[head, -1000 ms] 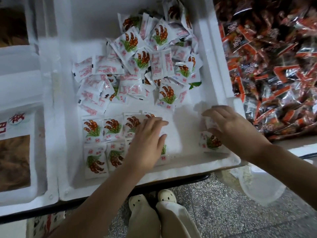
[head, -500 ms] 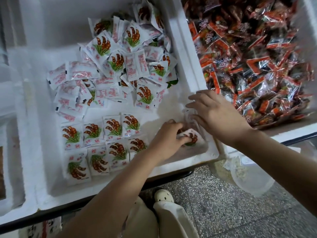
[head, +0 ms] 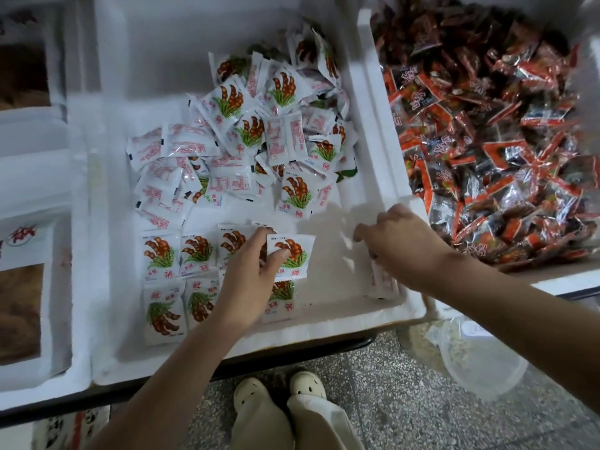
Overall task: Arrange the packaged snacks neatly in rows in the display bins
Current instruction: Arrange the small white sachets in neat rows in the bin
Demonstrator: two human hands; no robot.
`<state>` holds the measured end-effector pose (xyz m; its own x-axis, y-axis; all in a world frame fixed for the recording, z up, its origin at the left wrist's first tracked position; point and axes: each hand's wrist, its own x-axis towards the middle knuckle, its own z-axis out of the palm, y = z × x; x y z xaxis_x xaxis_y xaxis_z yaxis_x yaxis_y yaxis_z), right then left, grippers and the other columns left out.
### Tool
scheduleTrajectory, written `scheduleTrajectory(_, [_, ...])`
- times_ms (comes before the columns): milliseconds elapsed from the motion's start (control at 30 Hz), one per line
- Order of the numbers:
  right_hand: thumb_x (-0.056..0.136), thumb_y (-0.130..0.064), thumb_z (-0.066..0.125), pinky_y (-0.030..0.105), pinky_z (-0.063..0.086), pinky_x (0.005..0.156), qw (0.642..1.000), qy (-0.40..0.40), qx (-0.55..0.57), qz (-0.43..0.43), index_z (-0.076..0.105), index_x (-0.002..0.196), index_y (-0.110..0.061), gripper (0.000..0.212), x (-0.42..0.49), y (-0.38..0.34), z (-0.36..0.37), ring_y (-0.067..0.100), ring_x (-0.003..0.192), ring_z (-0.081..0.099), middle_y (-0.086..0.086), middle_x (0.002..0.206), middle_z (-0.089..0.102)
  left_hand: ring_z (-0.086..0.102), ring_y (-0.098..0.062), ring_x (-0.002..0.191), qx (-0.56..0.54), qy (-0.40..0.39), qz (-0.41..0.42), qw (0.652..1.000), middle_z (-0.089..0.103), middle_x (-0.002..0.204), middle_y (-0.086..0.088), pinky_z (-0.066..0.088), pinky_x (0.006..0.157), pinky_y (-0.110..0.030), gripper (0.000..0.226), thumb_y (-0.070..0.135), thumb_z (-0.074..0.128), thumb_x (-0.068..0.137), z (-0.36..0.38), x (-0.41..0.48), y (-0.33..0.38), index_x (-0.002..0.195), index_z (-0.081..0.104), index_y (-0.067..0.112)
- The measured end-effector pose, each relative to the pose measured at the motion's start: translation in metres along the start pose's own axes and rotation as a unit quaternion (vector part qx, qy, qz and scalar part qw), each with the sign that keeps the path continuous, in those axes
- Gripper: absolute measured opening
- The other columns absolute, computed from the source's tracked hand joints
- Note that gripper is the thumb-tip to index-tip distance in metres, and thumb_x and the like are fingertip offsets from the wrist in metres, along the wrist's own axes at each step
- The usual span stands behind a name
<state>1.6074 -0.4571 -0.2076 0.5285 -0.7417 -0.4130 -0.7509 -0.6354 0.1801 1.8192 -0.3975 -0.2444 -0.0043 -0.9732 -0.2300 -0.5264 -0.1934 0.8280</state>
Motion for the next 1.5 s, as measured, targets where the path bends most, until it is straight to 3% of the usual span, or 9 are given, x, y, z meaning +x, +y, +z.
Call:
scheduleTrajectory(100, [0.086,-0.001,0.054,0.025,0.034,0.094,0.998,-0.018,0.062,0.006,0.040,0.130,-0.017,0.049,-0.007,-0.011,0.001,0.019,0.101,0.057,-0.002,0.116,0.058,0.051,-0.001,0.061,-0.016,0.013,-0.010,1.000,0.055,0.074,0.001,0.037,0.054,-0.013,0.013,0.019,0.052,0.095,-0.006,-0.005,-0.004,0.103,0.051,0.009])
scheduleTrajectory(267, [0.092,-0.036,0.054,0.028,0.043,0.093,0.974,0.014,0.222,0.041,0.041,0.134,-0.022,0.046,-0.006,-0.017,0.000,0.015,0.109,0.056,-0.004,0.120,0.061,0.062,-0.017,0.082,-0.060,0.016,-0.035,0.997,0.064,0.092,-0.008,0.046,0.065,-0.018,0.023,0.021,0.052,0.095,-0.004,-0.011,-0.011,0.112,0.054,0.006])
scheduleTrajectory(367, [0.079,-0.052,0.055,0.025,0.053,0.079,0.807,0.051,0.580,0.099,0.048,0.126,-0.025,0.055,-0.014,-0.018,-0.016,0.008,0.091,0.064,-0.007,0.108,0.064,0.065,-0.023,0.090,-0.144,0.004,-0.053,0.988,0.066,0.101,-0.011,0.056,0.073,-0.036,0.022,0.021,0.054,0.094,0.007,-0.014,0.005,0.110,0.056,0.006])
scheduleTrajectory(433, [0.073,-0.047,0.059,0.022,0.055,0.068,0.734,0.027,0.673,0.087,0.052,0.119,-0.022,0.053,-0.023,-0.021,-0.022,0.005,0.079,0.067,-0.009,0.096,0.067,0.065,-0.018,0.083,-0.175,-0.008,-0.034,0.984,0.066,0.095,-0.010,0.053,0.065,-0.026,0.018,0.018,0.056,0.093,0.019,-0.013,0.023,0.103,0.056,0.002])
scheduleTrajectory(567, [0.075,-0.027,0.073,0.041,0.054,0.062,0.738,0.082,0.657,0.126,0.069,0.089,-0.022,0.016,-0.032,-0.013,-0.020,0.028,0.067,0.068,0.001,0.072,0.072,0.052,0.001,0.056,-0.237,-0.027,0.011,0.971,0.055,0.065,0.006,0.039,0.052,-0.012,0.015,0.013,0.054,0.094,0.036,-0.004,0.056,0.087,0.057,0.001])
scheduleTrajectory(833, [0.086,-0.015,0.066,0.034,0.055,0.070,0.668,0.206,0.656,0.285,0.067,0.092,-0.012,0.006,-0.058,0.031,0.018,0.017,0.077,0.069,0.002,0.084,0.072,0.057,-0.005,0.097,-0.097,-0.186,-0.005,0.978,0.060,0.114,0.007,0.043,0.071,-0.006,0.025,0.020,0.054,0.096,0.087,0.022,0.054,0.120,0.054,0.015])
scheduleTrajectory(1000, [0.087,-0.020,0.066,0.039,0.053,0.065,0.661,0.227,0.646,0.309,0.066,0.095,-0.007,0.015,-0.071,0.034,0.033,0.026,0.076,0.068,0.010,0.083,0.071,0.059,-0.016,0.101,-0.046,-0.224,-0.044,0.972,0.053,0.124,0.004,0.050,0.085,-0.032,0.040,0.030,0.066,0.086,0.103,0.032,0.052,0.119,0.044,0.021])
scheduleTrajectory(1233, [0.087,-0.019,0.065,0.027,0.047,0.053,0.648,0.236,0.663,0.292,0.062,0.088,-0.017,0.005,-0.072,0.028,0.033,0.009,0.059,0.061,0.001,0.072,0.068,0.062,-0.016,0.094,-0.057,-0.196,-0.062,0.977,0.060,0.110,-0.002,0.055,0.081,-0.042,0.047,0.024,0.077,0.075,0.100,0.030,0.050,0.113,0.050,0.020])
scheduleTrajectory(1500, [0.090,-0.017,0.060,0.017,0.048,0.054,0.641,0.258,0.684,0.233,0.062,0.089,-0.016,0.003,-0.055,0.018,0.018,0.007,0.066,0.066,0.002,0.079,0.070,0.055,-0.014,0.085,-0.027,-0.127,-0.086,0.988,0.055,0.104,0.002,0.042,0.063,-0.021,0.026,0.003,0.057,0.086,0.080,0.024,0.042,0.106,0.049,0.017])
